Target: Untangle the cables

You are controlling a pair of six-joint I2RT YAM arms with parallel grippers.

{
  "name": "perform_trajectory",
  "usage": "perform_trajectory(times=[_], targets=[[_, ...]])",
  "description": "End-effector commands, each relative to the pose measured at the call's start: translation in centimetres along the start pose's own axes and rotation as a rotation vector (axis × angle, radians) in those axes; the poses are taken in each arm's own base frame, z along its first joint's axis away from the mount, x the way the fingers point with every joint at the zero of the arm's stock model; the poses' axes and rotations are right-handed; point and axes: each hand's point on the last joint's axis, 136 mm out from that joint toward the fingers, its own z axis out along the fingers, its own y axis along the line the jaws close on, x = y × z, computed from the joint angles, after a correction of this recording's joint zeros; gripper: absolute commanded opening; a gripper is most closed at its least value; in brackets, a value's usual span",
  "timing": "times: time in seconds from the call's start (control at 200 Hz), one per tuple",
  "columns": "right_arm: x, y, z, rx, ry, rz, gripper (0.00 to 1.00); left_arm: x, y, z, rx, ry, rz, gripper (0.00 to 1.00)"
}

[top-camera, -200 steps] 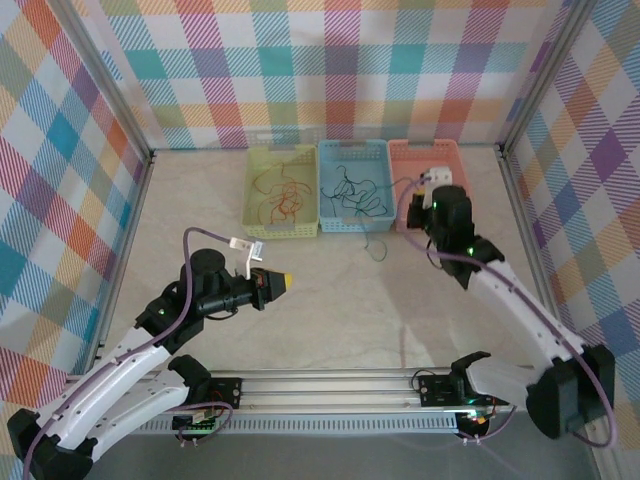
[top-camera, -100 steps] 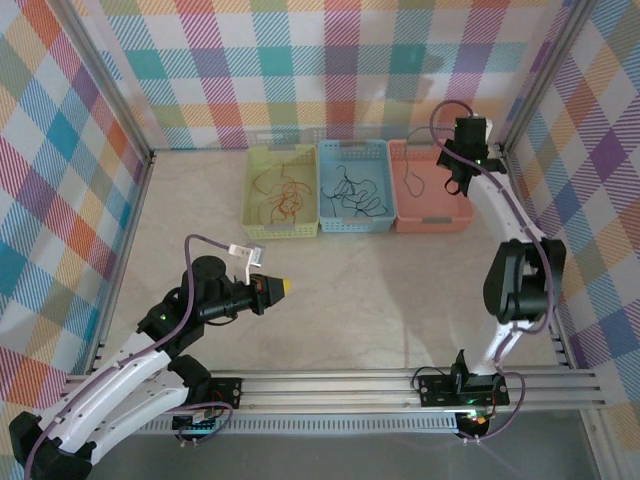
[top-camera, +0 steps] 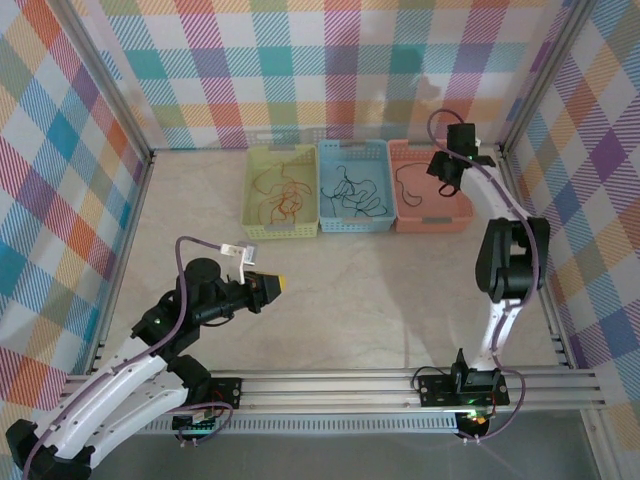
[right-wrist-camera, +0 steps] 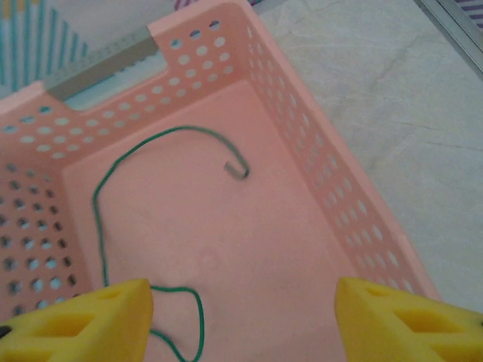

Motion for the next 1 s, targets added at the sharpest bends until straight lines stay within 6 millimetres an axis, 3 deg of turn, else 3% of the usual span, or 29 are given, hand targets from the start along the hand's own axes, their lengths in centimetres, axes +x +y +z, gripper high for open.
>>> perform_trajectory(times=[0.0,0.09,0.15,0.26,0.3,0.375,0.435,0.65,0.735,0.835,0.91,0.995], targets=[[-2.5,1.4,-6.2,-0.152,-0.118,0.059,0.67,-3.0,1.2,-1.9,-0.142,-0.113,0.034,0.4],[-1.1,1.8,-9.2,-0.256,-0.163,0.059,0.69,-5.1,2.9,-3.3,-0.277,-0.213,0.059,0.64],[0.5,2.0,-10.7,-0.314,-0.193,0.029,0.73,-7.1,5.1,-4.8,-0.435,-0.328,0.071,0.74],[3.5,1.4,-13.3,-0.349,-0.316,-0.078,0.99,-10.2,10.1,-9.9,-0.808,-0.614,0.048,0.83],[4.7,0.9,-14.0,-0.362,-0.356,-0.099,1.0,-11.0,10.7,-10.6,-0.86,-0.706,0.077,0.88],[7.0,-0.6,-14.5,-0.362,-0.403,-0.116,1.0,-11.3,11.0,-9.1,-0.855,-0.737,0.251,1.0],[8.8,-1.7,-14.4,-0.349,-0.411,-0.137,1.0,-11.2,11.9,-8.1,-0.886,-0.705,0.337,1.0],[13.7,-4.4,-11.7,-0.264,-0.413,-0.276,1.0,-9.1,19.6,-4.8,-1.058,-0.538,0.353,1.0],[14.6,-5.1,-10.3,-0.227,-0.41,-0.289,1.0,-8.2,22.7,-4.2,-1.11,-0.481,0.331,1.0],[15.5,-4.7,-8.2,-0.24,-0.373,-0.294,1.0,-7.5,25.4,-3.0,-1.087,-0.431,0.284,1.0],[15.1,-4.6,-6.9,-0.209,-0.336,-0.291,1.0,-7.1,27.1,-2.3,-1.08,-0.401,0.261,1.0],[14.1,-4.2,-6.9,-0.231,-0.399,-0.296,1.0,-7.3,28.1,-1.8,-1.071,-0.375,0.252,1.0]])
